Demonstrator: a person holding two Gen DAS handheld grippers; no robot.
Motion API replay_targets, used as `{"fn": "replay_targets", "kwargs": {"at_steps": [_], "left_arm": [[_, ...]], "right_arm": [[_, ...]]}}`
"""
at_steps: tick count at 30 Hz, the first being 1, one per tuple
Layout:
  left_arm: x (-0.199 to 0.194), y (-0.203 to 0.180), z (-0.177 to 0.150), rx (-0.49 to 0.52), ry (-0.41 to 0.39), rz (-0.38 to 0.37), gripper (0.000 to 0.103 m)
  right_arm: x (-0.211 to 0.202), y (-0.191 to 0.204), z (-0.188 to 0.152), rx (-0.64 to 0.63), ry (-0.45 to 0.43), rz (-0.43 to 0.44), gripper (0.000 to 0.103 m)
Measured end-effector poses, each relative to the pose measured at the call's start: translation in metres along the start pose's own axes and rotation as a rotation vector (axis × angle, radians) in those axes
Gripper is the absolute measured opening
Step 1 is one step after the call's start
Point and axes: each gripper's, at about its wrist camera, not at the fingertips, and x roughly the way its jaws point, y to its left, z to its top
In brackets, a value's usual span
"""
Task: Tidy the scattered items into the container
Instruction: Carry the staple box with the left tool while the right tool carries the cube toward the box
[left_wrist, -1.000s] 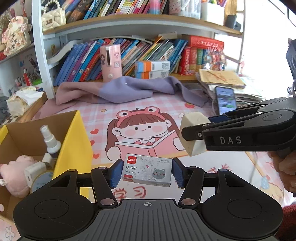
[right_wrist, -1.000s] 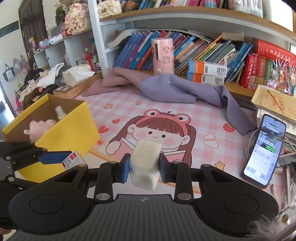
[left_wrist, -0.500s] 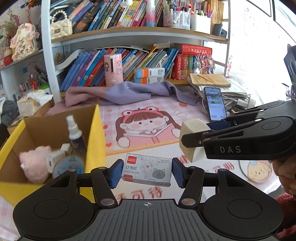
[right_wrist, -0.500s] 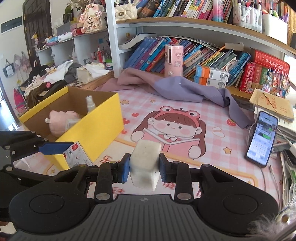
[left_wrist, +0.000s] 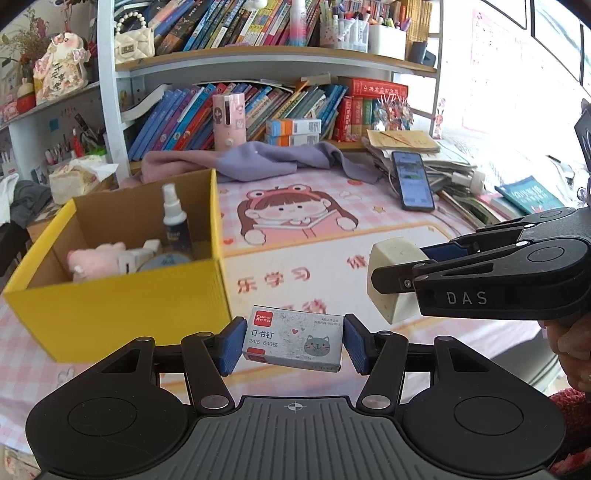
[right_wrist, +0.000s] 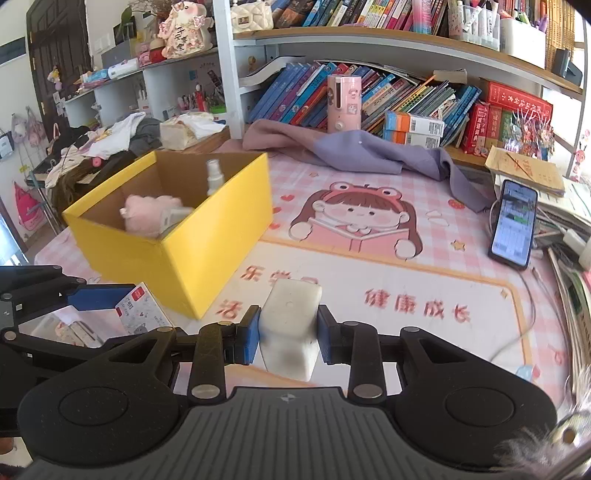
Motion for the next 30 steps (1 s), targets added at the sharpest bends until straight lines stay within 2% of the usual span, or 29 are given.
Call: {"fn": "replay_targets", "kwargs": {"at_steps": [15,30], "left_arm": [[-0.045,0.029,-0.041,-0.068,0.015,0.051,0.055],[-0.056,0.057,-0.055,-0.13,0.029,0.104,0.055]], "right_arm": [[-0.012,0.059,-0.028,-0.041,0.06,0.05,0.03],[-0.004,0.091,-0.03,-0.093,0.083,0.134,0.03]]}}
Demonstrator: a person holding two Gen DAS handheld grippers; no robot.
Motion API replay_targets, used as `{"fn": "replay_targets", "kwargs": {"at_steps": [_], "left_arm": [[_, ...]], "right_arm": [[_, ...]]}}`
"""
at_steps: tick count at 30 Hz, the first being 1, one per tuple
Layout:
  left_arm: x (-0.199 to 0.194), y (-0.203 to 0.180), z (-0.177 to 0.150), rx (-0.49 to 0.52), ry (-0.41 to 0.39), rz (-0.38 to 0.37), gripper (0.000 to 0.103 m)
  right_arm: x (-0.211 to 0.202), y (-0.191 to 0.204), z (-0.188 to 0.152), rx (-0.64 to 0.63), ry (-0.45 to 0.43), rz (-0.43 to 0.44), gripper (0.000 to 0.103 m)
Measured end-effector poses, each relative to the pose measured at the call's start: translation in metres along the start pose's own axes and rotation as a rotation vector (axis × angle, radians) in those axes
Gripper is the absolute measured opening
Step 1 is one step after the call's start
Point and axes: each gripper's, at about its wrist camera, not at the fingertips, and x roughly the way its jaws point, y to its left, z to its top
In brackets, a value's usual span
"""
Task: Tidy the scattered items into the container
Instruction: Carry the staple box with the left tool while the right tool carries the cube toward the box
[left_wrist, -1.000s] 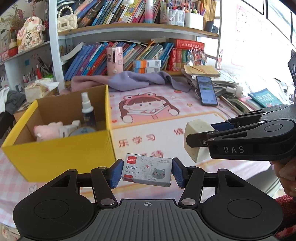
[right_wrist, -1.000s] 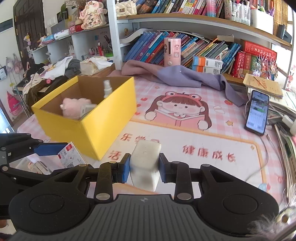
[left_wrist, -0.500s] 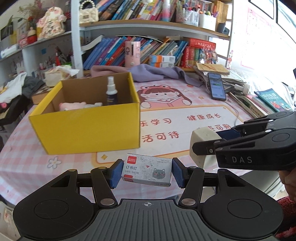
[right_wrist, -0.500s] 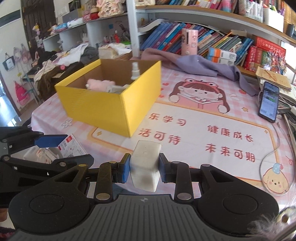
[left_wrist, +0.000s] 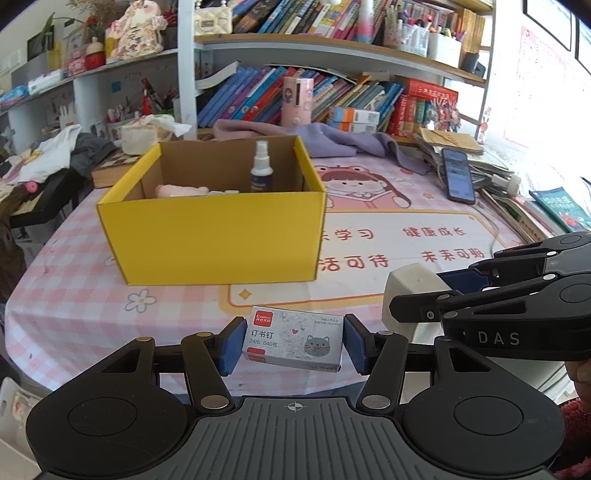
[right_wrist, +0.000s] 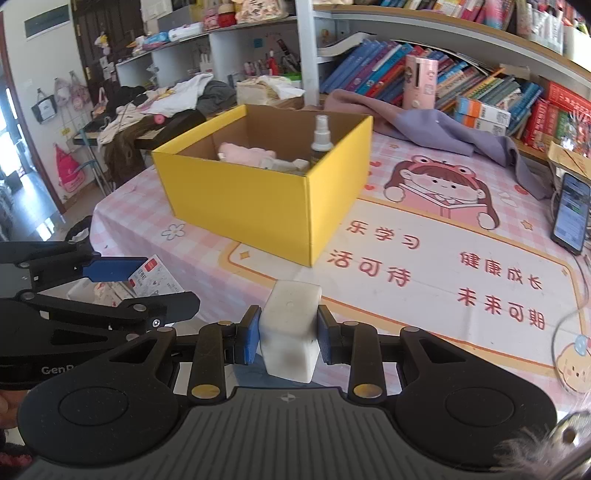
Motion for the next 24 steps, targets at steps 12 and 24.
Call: {"fn": "replay_targets", "kwargs": {"at_steps": [12,24], "left_arm": [[-0.003,0.018,0.001,-0.024,0.0,0.039,0.055],[-0.006,0.046,0.011,-0.057,-0.017,0.114,0.055]], "right_arm": [[0.013,0.017,0.01,-0.04,0.012,0.06,0.029],[0.028,0.03,0.029,-0.087,-0.011,0.116,0.029]]}}
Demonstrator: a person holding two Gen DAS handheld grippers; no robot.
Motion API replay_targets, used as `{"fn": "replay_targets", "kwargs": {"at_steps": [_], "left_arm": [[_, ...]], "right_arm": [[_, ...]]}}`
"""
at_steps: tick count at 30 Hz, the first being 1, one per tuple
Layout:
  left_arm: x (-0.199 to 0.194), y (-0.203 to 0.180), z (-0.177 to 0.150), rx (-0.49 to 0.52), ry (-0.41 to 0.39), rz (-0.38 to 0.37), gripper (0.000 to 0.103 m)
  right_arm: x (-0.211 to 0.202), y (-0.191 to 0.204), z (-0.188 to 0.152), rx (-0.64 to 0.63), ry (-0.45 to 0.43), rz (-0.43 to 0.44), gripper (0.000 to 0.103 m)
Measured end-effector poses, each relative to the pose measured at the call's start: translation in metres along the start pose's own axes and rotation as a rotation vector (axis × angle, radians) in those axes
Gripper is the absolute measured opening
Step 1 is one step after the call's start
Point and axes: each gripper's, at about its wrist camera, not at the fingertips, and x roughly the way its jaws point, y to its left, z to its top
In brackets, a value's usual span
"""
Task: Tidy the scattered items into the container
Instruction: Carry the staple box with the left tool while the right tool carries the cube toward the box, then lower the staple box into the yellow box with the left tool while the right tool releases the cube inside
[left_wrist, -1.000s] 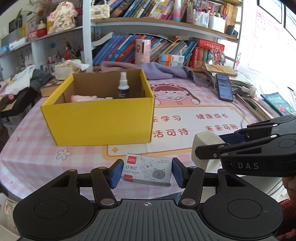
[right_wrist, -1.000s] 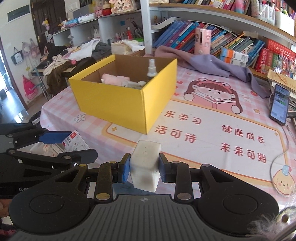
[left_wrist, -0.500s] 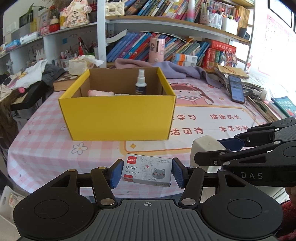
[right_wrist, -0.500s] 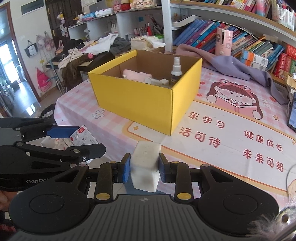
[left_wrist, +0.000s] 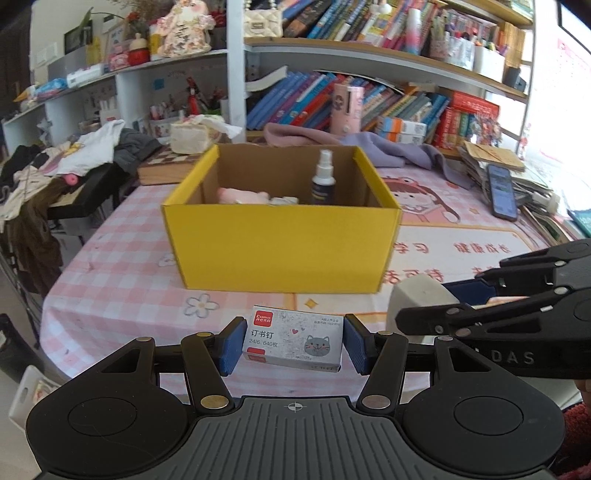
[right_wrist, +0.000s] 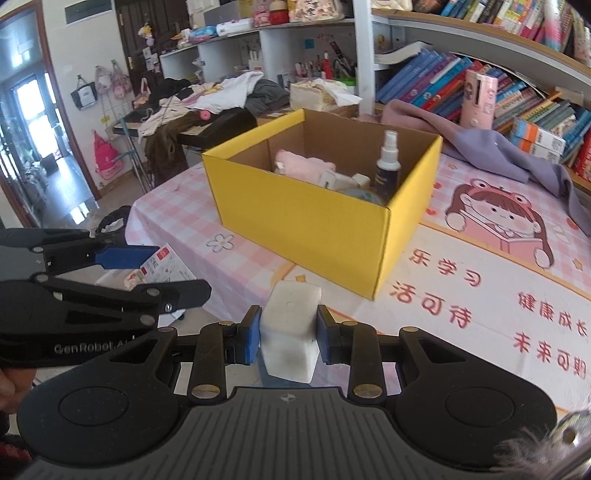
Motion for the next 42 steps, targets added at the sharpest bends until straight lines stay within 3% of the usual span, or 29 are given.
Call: {"fn": "replay_targets", "kwargs": {"at_steps": [12,21,28,37,42], "left_arm": [[0.014,0.013,0.052,0.002,-0.089,0.034,0.055],[0.063,0.016,0.117,0.054,-0.109,0.032,0.055],[0.135,0.012,0.162,0.128,-0.012,0.017,0.055],[0.223,0.007,0.186,0.179,0.161,-0.006,0.055],[0.253,0.01,0.188,0.153,0.249,-0.036,0.055]], "right_arm": [[0.004,-0.009,0.039,-0.088,-0.143,-0.023,0.029],[0.037,-0.041,0.09,-0.123,-0.192,-0.044,0.029],[0.086,-0.059,0.114,-0.169,-0.14,-0.031,0.028],[0.137,-0.072,0.125,-0.226,-0.002,-0.02,0.028],[0.152,-0.071,0.126,-0.252,0.057,0.004,0.028]]}}
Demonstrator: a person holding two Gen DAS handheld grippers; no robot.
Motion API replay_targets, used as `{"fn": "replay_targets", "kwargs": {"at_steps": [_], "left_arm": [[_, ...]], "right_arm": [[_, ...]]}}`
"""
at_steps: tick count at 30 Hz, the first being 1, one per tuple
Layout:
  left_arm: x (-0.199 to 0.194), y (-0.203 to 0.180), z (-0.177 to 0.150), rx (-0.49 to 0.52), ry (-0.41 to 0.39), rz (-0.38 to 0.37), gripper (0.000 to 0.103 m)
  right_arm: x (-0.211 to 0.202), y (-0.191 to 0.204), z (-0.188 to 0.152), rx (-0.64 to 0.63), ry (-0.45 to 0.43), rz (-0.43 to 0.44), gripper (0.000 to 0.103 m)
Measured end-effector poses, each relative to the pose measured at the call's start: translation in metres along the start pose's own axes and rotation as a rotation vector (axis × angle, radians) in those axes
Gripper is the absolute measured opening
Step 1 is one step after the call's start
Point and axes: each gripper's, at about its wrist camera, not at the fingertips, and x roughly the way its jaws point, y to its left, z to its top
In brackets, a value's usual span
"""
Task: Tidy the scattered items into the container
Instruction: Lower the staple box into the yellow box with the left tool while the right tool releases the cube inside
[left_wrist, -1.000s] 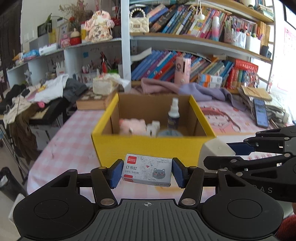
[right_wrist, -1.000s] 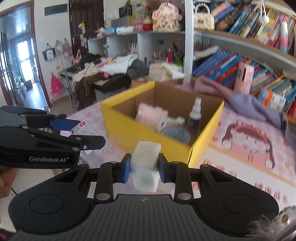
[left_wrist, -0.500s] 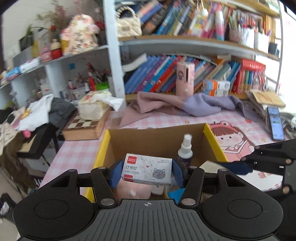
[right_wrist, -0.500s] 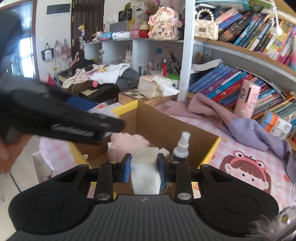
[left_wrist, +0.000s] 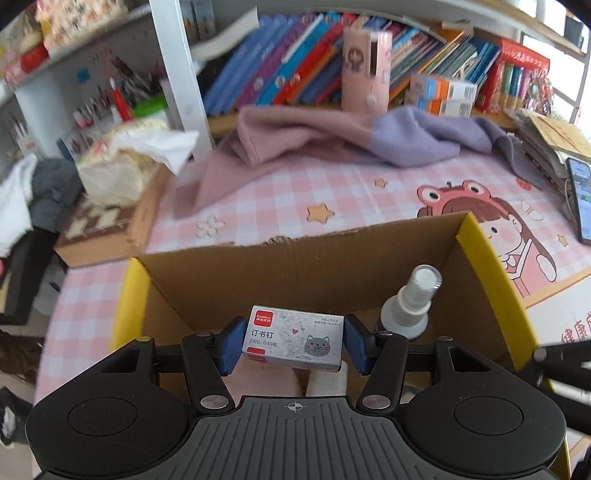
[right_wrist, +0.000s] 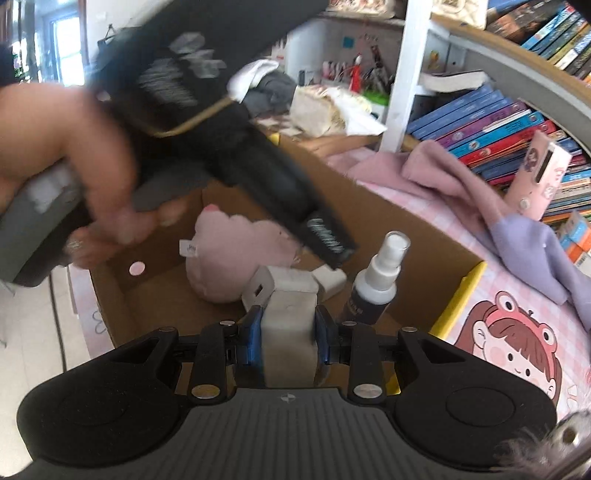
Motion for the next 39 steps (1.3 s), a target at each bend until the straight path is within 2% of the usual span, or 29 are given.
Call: {"fn": "replay_targets", "kwargs": {"at_steps": [7,8,10,11,15,25,32,39], "left_arm": [[0.016,0.0,-0.005,-0.011,0.054,-0.013,0.057],[0.015,0.001,-0.004,-0.009,0.044,-0.011,0.058],[0.008,-0.001,-0.005,0.017,0.015,-0.008,0.066],[0.005,-0.003,-0.005,0.032,0.005,-0.004,0.072],[-0.021,-0.006,-0.012,0.063,-0.06,0.014,0.073],[-0.105,-0.011,-0.045,-0.066,-0.261,0.001,0.075],[-0.152,-0.023,-0.08,-0.057,-0.33,0.04,0.075],[-0.186,-0.037,-0.12,-0.066,-0.356,0.052,0.077]], "right_arm": [[0.006,0.0,0.0,0.023,0.004,0.012,0.029],[0.005,-0.001,0.0,0.031,-0.006,0.005,0.036],[0.0,-0.003,0.0,0.054,-0.032,0.004,0.044],[-0.003,-0.004,0.0,0.068,-0.043,0.004,0.044],[-0.02,-0.005,-0.003,0.104,-0.088,-0.015,0.044],[-0.075,0.002,-0.018,0.14,-0.178,-0.102,0.044],[-0.111,0.017,-0.032,0.143,-0.214,-0.147,0.044],[-0.143,0.037,-0.052,0.164,-0.243,-0.184,0.045]]}}
